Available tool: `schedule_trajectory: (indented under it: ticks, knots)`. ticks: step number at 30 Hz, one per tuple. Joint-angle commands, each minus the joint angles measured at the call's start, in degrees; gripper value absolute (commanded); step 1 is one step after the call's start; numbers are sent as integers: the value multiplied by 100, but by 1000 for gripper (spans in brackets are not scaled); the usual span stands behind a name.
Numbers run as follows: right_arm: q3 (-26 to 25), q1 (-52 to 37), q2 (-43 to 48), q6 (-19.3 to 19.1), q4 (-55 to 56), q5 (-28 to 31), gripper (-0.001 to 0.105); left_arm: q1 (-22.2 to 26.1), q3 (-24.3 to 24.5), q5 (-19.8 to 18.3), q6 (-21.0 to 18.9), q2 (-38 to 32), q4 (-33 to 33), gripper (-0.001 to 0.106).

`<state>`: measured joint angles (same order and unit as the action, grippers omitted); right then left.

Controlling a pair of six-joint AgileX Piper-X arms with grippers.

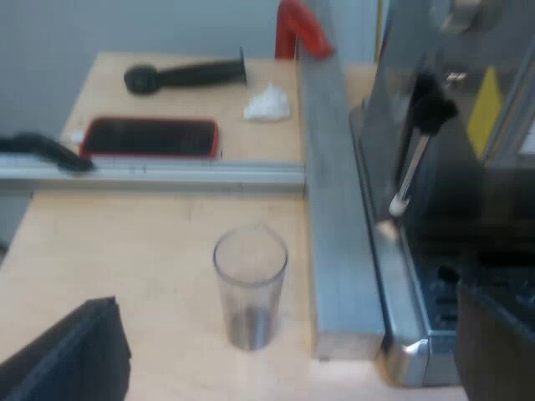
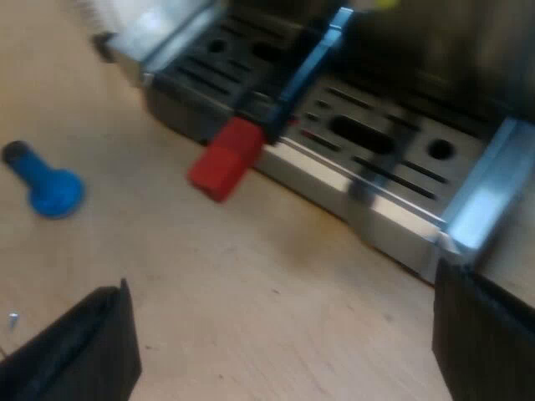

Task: Pour the beans into the coffee machine

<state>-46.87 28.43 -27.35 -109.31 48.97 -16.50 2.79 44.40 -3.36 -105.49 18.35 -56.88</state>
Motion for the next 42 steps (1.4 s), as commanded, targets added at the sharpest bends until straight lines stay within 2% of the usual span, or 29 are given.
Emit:
schedule_trajectory:
  ticks: [1,3,7,10,12,18,20,22,24,27,32,35,36,39,40,42]
  knots:
    - [-58,579,-205,-118,-562,-28,74,-13,32,88,-122,120,23,81]
    - [-37,1156,-486,-149,-1043,35,74,-13,32,272,-140,188,48,81]
    - [172,1841,-824,-105,-1898,614,74,-13,19,271,-171,188,62,81]
    - [372,2190,-1070,-55,-2507,904,74,-13,-26,271,-390,188,62,81]
    - [633,2593,-1379,336,-3395,1224,74,-13,-76,336,-396,188,62,81]
    - [1011,2980,-2056,863,-4687,2047,74,-13,-348,505,-346,188,191,81]
    - [1022,2985,-2213,1059,-4897,2063,74,-13,-509,467,-347,201,375,81]
    - [1020,2985,-2347,1202,-5045,2063,74,-13,-793,254,-347,201,663,81]
    - [1020,2985,-2426,1209,-5112,2080,74,-13,-1133,132,-347,213,958,81]
    - [1020,2985,-2444,1209,-5133,2095,74,-13,-1617,63,-51,214,1392,81]
    - [1020,2985,-2444,1209,-5133,2101,74,-13,-1957,29,99,214,1767,81]
    - [1020,2985,-2444,1209,-5133,2101,74,-13,-2434,59,122,214,2456,81]
    - [1020,2985,-2444,1209,-5133,2101,74,-13,-2955,165,207,214,3495,81]
    - [1020,2985,-2444,1209,-5150,2101,74,-13,-3163,257,221,214,3855,81]
    - [1020,2985,-2444,1209,-5160,2101,74,-13,-3576,336,314,214,4506,81]
    - [1020,2985,-2444,1209,-5183,2101,74,-13,-3830,467,454,214,5103,81]
